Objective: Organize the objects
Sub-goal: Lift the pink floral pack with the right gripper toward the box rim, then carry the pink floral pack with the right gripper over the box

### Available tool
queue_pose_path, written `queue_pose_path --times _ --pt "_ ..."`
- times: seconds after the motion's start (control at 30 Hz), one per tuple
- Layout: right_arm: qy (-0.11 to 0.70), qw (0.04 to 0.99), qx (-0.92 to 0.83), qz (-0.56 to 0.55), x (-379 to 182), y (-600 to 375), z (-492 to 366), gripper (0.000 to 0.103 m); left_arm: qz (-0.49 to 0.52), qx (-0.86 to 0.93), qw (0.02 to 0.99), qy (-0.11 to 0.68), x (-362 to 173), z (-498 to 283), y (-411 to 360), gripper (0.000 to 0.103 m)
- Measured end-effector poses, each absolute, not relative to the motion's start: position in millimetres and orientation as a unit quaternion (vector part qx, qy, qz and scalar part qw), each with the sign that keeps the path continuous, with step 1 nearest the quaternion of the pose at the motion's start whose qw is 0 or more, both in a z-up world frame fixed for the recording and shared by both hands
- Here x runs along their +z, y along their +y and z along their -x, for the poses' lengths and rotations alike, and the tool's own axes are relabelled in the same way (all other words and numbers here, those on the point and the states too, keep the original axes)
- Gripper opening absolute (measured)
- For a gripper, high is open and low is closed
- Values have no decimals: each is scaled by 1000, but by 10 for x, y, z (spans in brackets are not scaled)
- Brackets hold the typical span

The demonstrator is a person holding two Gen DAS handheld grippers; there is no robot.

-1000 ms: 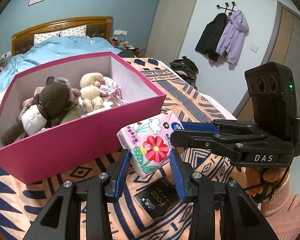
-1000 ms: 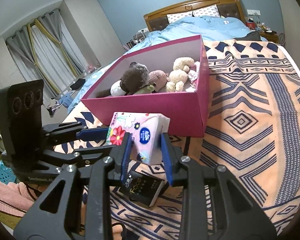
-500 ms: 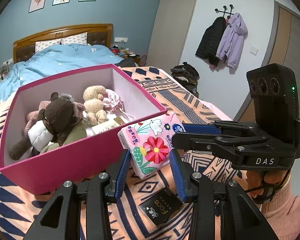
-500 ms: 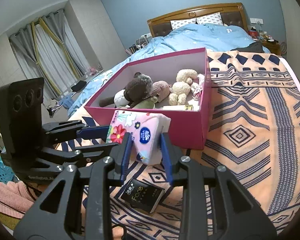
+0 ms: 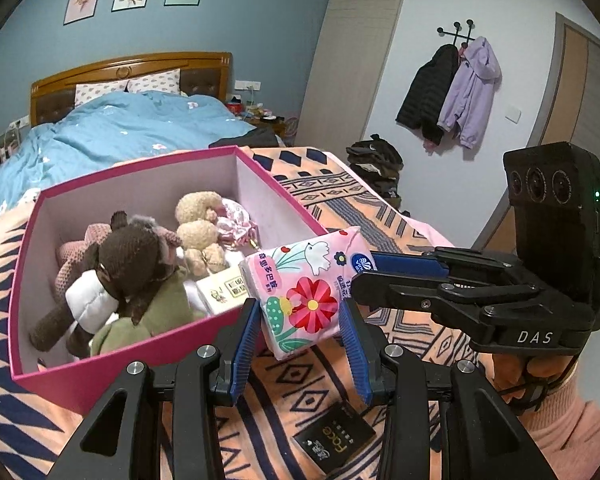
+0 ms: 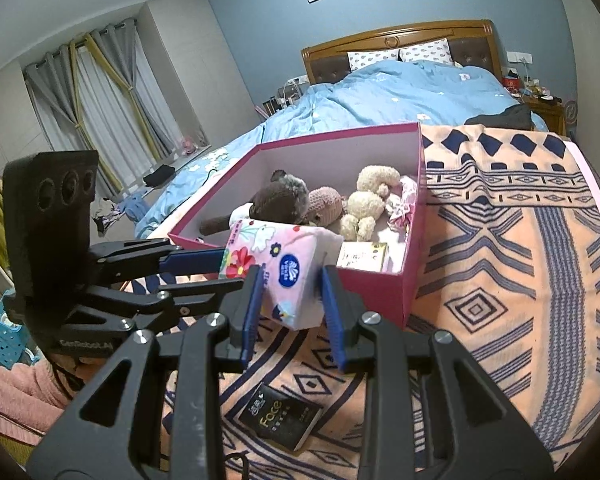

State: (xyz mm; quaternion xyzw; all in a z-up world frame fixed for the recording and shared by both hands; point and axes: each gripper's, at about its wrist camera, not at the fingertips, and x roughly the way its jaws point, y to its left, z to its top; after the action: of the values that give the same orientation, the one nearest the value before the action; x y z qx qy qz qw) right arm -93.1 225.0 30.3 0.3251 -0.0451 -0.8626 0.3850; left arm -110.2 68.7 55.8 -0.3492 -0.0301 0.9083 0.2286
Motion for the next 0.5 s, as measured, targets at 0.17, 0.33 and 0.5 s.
queue_pose_path --times 0.17,0.33,0.5 --pt "-44 381 -865 -322 341 2244 993 33 347 910 227 -28 589 1162 724 40" --pt "-40 376 -868 -321 347 2226 1059 33 347 910 225 -29 594 1223 732 40" --pt "-38 375 -869 -321 353 2215 1079 33 345 911 223 -29 610 1263 708 40"
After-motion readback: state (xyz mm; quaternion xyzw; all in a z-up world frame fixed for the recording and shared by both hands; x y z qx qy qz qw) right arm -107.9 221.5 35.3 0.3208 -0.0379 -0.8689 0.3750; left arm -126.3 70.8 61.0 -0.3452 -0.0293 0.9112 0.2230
